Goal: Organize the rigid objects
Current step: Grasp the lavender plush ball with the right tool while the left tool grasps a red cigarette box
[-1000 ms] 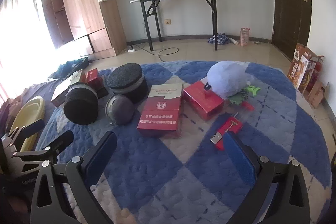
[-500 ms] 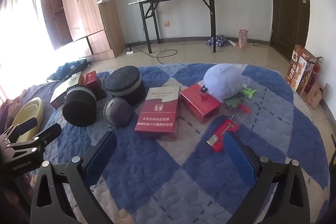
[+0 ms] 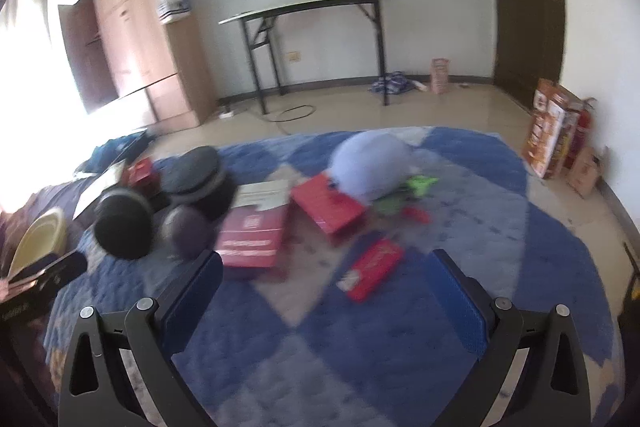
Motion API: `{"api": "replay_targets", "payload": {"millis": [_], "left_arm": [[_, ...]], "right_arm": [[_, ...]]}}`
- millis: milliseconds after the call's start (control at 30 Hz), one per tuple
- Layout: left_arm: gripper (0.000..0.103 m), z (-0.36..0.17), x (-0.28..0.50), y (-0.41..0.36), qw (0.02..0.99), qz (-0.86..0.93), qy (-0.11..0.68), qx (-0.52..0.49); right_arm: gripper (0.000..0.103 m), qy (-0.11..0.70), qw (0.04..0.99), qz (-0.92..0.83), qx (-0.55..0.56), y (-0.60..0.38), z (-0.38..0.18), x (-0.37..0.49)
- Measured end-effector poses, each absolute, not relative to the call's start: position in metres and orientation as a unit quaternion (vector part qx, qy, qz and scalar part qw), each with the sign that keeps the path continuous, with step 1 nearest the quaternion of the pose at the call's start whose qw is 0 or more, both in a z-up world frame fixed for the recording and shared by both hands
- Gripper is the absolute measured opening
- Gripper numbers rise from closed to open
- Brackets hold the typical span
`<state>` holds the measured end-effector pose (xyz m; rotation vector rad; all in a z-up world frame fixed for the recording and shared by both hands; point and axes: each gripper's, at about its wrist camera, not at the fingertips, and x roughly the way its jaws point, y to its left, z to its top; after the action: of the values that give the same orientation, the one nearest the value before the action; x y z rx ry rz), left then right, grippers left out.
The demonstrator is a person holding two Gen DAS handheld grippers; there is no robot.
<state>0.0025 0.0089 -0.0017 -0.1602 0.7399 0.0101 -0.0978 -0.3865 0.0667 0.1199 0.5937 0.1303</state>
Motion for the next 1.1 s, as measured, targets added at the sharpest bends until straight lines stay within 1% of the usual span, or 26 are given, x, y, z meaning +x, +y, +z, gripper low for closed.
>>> {"api": "replay_targets", "payload": {"millis": [167, 400, 500, 567, 633, 733, 833, 933, 1100], "left_arm": [[0.103, 0.002, 0.0, 0.0, 0.934, -0.008, 0.353, -0.061], [0.103, 0.006, 0.0, 0.01, 0.931, 0.011, 0.356, -0.078], [0.103, 0.019, -0.004, 0.01, 0.936, 0.003, 0.345, -0.072], [0.103, 0.035, -0.007, 0.013, 0.94, -0.012, 0.335, -0.063], [0.103, 0.049, -0.002, 0.018, 0.937, -0.025, 0.347, -0.045], [0.103, 0.067, 0.023, 0.026, 0.93, -0.042, 0.365, -0.021], [0.103, 0.06, 0.057, 0.034, 0.913, -0.047, 0.403, -0.037], [0.103, 0.043, 0.095, 0.042, 0.896, -0.031, 0.439, -0.057], [0.103, 0.039, 0.118, 0.052, 0.886, -0.007, 0.457, -0.075]], "right_arm": [[0.103, 0.302, 0.949, 0.056, 0.073, -0.396, 0.058, -0.092], [0.103, 0.311, 0.946, 0.041, 0.085, -0.409, 0.046, -0.081], [0.103, 0.3, 0.948, 0.041, 0.096, -0.416, 0.055, -0.081], [0.103, 0.282, 0.956, 0.039, 0.076, -0.418, 0.068, -0.081], [0.103, 0.289, 0.955, 0.046, 0.057, -0.419, 0.075, -0.075], [0.103, 0.29, 0.952, 0.072, 0.061, -0.426, 0.087, -0.06], [0.103, 0.269, 0.957, 0.087, 0.066, -0.432, 0.095, -0.044], [0.103, 0.296, 0.951, 0.084, 0.034, -0.425, 0.087, -0.019], [0.103, 0.298, 0.951, 0.083, 0.011, -0.411, 0.08, 0.0]]}}
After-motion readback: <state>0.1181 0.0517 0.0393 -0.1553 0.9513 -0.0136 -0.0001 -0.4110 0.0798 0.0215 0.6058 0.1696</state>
